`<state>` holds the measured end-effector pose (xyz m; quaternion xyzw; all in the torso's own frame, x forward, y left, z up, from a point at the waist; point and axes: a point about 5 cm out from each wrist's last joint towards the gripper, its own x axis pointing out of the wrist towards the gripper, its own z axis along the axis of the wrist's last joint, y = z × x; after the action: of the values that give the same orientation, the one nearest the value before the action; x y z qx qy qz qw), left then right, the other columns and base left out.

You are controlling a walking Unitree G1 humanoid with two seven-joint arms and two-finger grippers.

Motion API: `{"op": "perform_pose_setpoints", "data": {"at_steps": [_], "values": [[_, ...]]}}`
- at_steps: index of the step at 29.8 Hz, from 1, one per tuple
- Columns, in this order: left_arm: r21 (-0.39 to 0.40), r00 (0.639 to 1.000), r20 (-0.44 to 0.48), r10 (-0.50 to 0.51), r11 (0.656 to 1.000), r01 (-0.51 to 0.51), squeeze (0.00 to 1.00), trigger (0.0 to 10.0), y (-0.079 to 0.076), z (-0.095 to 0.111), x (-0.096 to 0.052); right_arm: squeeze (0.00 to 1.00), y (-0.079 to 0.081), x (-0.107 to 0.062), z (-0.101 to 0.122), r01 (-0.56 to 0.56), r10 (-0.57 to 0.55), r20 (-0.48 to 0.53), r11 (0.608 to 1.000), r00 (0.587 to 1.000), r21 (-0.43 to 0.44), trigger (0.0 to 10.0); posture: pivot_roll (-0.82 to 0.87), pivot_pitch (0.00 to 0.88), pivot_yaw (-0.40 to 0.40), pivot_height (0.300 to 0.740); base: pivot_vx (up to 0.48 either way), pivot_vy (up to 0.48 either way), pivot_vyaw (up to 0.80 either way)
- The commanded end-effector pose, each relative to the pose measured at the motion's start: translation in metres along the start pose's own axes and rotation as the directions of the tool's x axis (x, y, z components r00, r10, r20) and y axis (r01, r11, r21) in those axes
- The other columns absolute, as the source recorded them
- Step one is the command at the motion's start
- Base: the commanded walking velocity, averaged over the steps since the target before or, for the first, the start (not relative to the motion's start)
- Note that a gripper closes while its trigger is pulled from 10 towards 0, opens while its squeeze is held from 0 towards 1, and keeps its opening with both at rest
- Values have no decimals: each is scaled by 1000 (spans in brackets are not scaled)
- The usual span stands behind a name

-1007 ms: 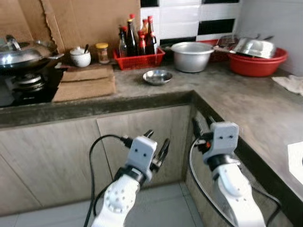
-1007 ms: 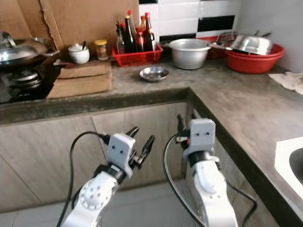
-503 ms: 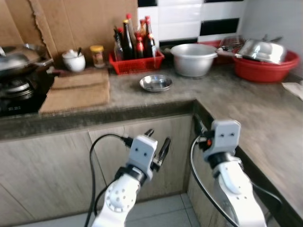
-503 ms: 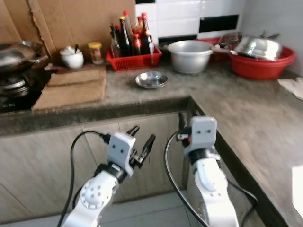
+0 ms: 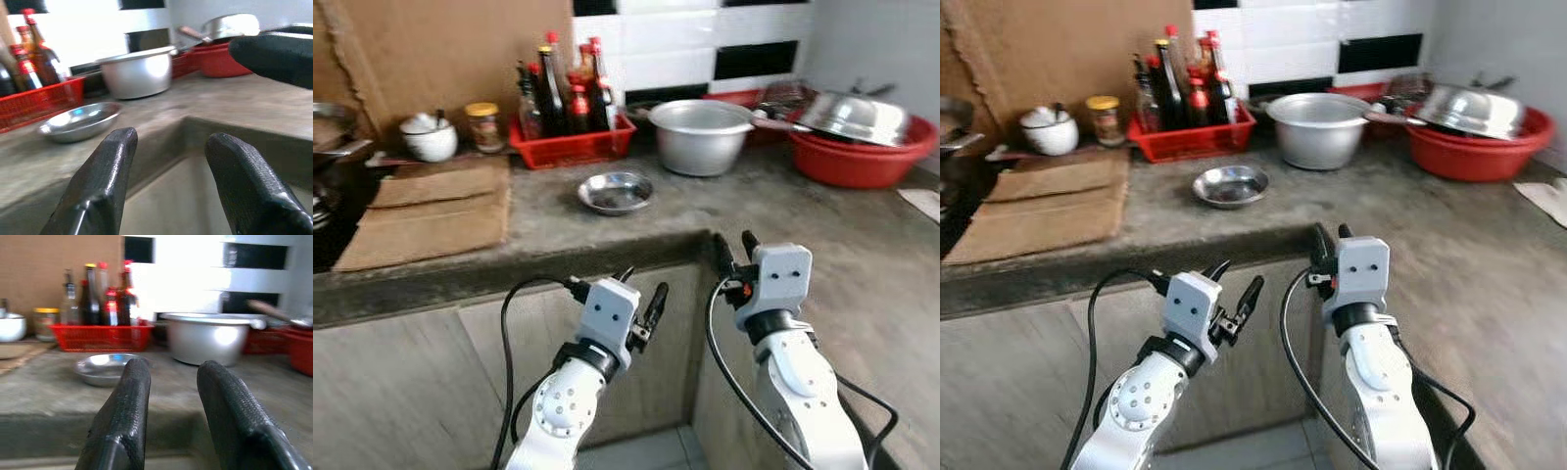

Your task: Kitchen organization

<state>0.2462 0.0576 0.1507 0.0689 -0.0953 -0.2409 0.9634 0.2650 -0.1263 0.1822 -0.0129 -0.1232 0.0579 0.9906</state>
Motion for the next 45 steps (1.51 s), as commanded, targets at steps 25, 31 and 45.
{"op": "perform_pose_setpoints", "data": {"at_steps": [25, 31, 45], "values": [[-5, 1000, -11, 20, 1000, -20, 0, 10000, 4, -1, 0, 0, 2, 13, 5, -8, 8, 11, 1000, 1000, 9, 10000, 8, 0, -25, 740, 295, 0, 156], [-4, 1000, -14, 19, 1000, -19, 0, 10000, 2, -1, 0, 0, 0, 33, -1, -8, 10, -75, 1000, 997, 24, 10000, 8, 0, -23, 740, 0, 0, 0], [-3, 999, -26, 37, 999, -37, 0, 10000, 1, 0, -7, 1000, 5, 95, 1, -78, 91, -251, 995, 964, 62, 10000, 34, 1, -52, 740, 0, 0, 0]]}}
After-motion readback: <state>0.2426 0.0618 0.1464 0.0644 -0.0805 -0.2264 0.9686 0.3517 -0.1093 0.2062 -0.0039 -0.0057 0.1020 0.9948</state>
